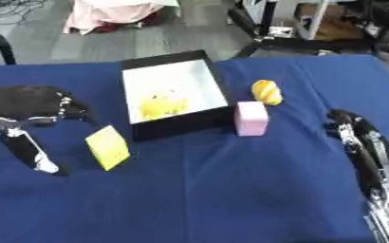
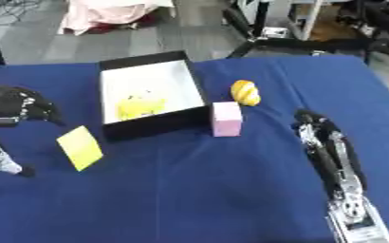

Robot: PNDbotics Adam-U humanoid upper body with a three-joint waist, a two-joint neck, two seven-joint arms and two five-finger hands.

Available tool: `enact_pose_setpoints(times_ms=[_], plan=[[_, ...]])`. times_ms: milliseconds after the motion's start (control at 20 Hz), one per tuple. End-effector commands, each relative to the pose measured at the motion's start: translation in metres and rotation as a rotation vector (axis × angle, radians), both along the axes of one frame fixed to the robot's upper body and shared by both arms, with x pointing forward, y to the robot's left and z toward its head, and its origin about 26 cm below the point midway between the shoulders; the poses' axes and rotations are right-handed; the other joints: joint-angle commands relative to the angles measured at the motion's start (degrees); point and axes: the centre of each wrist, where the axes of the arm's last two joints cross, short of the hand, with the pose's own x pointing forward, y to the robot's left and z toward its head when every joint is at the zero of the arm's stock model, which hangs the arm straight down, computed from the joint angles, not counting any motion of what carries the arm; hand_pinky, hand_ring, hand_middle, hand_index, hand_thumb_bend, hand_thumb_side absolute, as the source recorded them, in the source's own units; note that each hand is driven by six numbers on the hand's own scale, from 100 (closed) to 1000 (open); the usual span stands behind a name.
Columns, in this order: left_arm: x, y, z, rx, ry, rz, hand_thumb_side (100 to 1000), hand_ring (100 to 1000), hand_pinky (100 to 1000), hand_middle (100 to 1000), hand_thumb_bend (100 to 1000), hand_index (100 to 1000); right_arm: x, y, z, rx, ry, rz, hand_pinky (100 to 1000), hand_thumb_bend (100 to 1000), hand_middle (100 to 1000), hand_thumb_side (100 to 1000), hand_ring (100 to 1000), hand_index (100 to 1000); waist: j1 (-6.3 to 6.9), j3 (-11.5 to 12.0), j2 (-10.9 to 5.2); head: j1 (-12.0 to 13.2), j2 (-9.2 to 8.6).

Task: Pick up objects on the table and place them in the box.

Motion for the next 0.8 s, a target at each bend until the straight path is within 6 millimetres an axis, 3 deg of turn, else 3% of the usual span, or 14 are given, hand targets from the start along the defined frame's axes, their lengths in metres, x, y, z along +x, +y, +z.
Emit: enact_pose_setpoints(times_ms=[50,250,800], plan=[[-0.006,-0.006,0.039,0.013,0.079,0.028,457,742,826,767,586,889,0.001,-0.007,0.006,-0.028,-0.016,-0.007,787,100,743,706,741,786,0.69,0.1,-1.41,-0.3,-0.08],[0.0,-0.02,0.04,0.087,0.115,0.037,421,768,846,796,626,905,0.001,-0.006,0.005,-0.027,-0.014,-0.003,787,100,743,705,740,786,0.63,0.1,-1.5,-0.4,-0.08],[0.036,-0.025,-0.002,0.194,0.084,0.027,363,781,856,812,624,912,0.001,-0.005,0.005,-0.022,-0.011,0.001,787,100,743,707,740,786,0.4,-0.1,-1.45,-0.7,-0.08]])
